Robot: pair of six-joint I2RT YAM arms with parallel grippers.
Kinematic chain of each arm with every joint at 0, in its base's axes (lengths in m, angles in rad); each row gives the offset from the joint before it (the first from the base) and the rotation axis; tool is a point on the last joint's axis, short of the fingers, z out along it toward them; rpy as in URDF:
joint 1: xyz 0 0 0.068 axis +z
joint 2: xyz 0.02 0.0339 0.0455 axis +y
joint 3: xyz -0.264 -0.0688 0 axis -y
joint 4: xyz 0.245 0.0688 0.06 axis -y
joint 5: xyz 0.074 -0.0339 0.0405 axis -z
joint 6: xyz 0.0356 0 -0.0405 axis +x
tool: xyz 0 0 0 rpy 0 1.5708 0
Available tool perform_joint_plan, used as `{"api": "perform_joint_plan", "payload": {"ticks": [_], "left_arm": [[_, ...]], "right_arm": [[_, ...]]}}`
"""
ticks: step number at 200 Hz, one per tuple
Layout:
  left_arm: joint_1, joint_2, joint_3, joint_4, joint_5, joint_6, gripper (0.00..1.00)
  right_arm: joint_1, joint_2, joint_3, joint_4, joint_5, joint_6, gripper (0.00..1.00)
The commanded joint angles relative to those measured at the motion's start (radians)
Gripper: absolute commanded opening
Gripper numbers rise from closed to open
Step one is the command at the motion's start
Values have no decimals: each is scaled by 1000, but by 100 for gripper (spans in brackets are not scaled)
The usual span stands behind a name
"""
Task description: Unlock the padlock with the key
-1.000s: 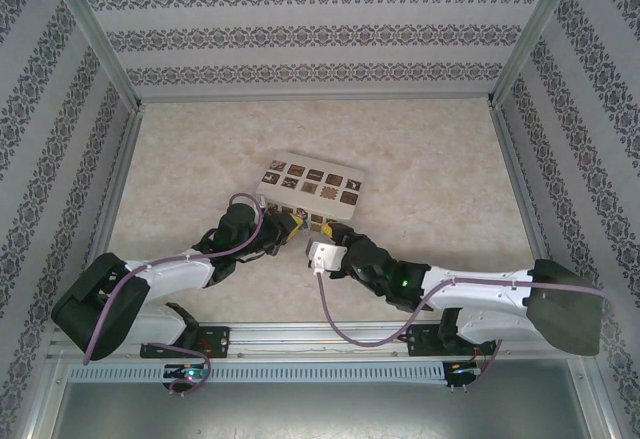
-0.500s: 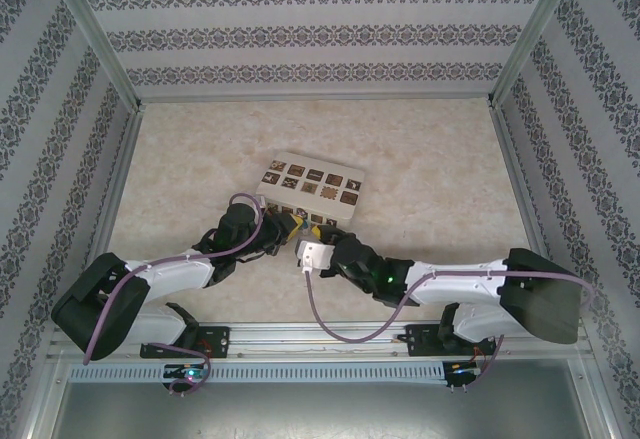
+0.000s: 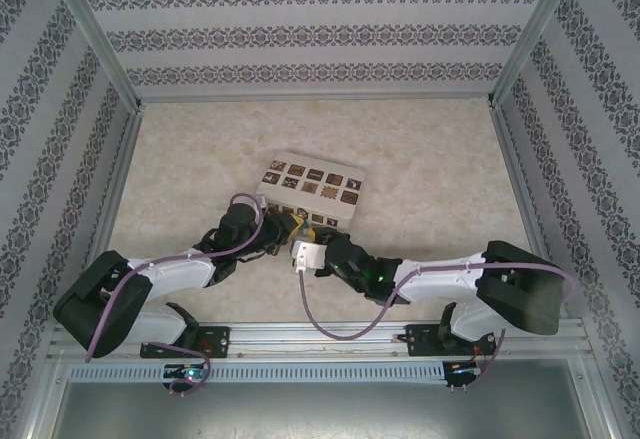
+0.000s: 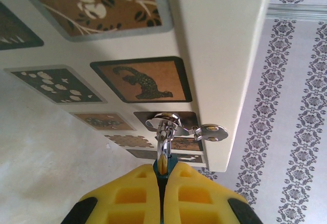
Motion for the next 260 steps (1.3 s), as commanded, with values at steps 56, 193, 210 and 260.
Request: {"api": "perform_joint_plan", "payload": {"ticks": [56,193,210,260], "left_arm": [[-14,11,11,107,18,-15,2],[-14,9,21,107,26,-16,2],[-14,9,23,106,28,-18,1],[-14,11,30,106,32,-16,2]], "right_arm": [[1,42,31,75,44,-11,23],[-27,86,34,96,48,-2,16],[-30,90,31,96,49,-3,15],[-35,93,31,96,54,12,9]]}}
